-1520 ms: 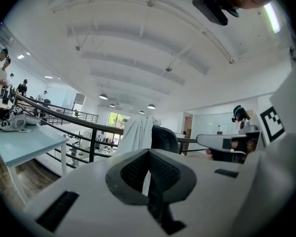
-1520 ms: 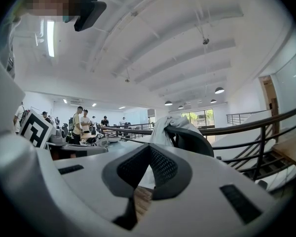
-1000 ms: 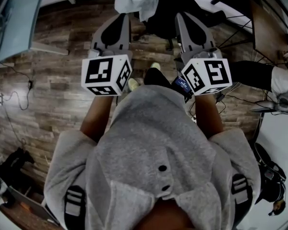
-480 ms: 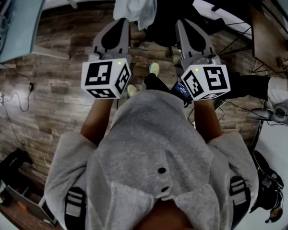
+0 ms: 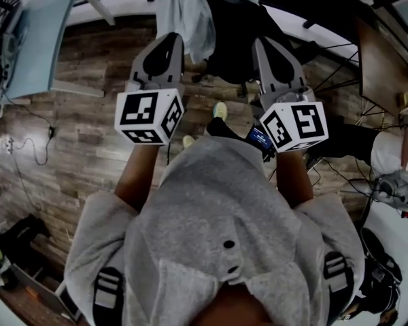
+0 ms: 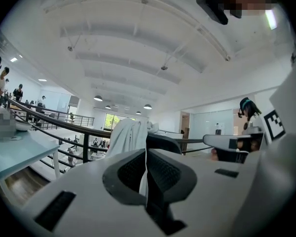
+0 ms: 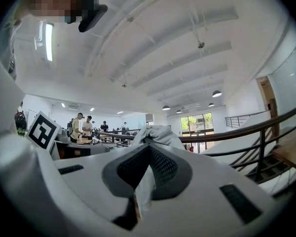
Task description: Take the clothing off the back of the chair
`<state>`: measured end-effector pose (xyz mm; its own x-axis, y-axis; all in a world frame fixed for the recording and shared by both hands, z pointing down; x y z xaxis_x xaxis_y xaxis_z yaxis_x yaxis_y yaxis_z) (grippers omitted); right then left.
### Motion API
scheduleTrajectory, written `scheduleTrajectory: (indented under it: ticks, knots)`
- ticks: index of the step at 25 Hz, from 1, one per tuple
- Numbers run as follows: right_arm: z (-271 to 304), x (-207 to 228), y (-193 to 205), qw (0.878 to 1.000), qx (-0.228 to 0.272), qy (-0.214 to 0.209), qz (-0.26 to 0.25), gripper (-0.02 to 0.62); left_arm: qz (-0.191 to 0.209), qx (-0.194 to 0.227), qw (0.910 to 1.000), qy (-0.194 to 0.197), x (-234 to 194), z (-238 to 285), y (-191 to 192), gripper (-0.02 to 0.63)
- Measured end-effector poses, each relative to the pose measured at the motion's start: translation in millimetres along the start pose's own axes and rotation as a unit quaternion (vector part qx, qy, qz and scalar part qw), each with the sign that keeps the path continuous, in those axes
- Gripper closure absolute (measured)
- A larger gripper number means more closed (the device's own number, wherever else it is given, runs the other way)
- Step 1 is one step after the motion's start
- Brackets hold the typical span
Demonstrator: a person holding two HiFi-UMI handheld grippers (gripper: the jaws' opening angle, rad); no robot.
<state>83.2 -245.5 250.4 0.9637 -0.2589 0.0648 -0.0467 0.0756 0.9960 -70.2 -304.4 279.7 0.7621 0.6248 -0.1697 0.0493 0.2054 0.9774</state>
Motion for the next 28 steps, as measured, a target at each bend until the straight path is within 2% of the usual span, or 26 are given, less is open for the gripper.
scheduleTrajectory:
  ticks: [5, 10, 16, 18, 22, 28]
  knots:
    - [9, 26, -7, 1.000, 0.006, -0.009, 0.004, 0.586, 0.008, 0.001, 1.0000, 0.005, 6, 28, -10, 0.549]
    - [22, 46, -13, 1.000, 0.011, -0.022, 0.009, 0.585, 0.021, 0.004, 0.9998, -0.001, 5, 50, -23, 0.531]
    - [52, 95, -23, 0.999, 0.017, -0.028, 0.007, 0.586, 0.038, 0.005, 0.9993, 0.000, 7, 99, -38, 0.463]
    - [54, 103, -18, 1.000, 0.012, -0.025, 0.014, 0.584, 0.045, -0.002, 0.9990, 0.003, 8, 104, -35, 0.422]
    - [64, 112, -12, 1.000, 0.012, -0.021, 0.015, 0.584, 0.046, -0.001, 0.9989, 0.006, 1, 114, -38, 0.409]
    - [71, 118, -3, 0.999, 0.011, -0.028, 0.018, 0.585, 0.070, -0.013, 0.9974, 0.013, -8, 128, -38, 0.328]
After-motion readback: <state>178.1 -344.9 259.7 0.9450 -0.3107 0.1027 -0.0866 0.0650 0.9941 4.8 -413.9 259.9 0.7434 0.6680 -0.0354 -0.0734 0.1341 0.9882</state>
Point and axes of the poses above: the fingertips, and each gripper's own axes: z forward along the fingers, x to its right, y out of its underside, the point moved 2 cm from there along -z, backward along the fingers, and after that the axes turned 2 degrees about -x, right-handed, at the moved point
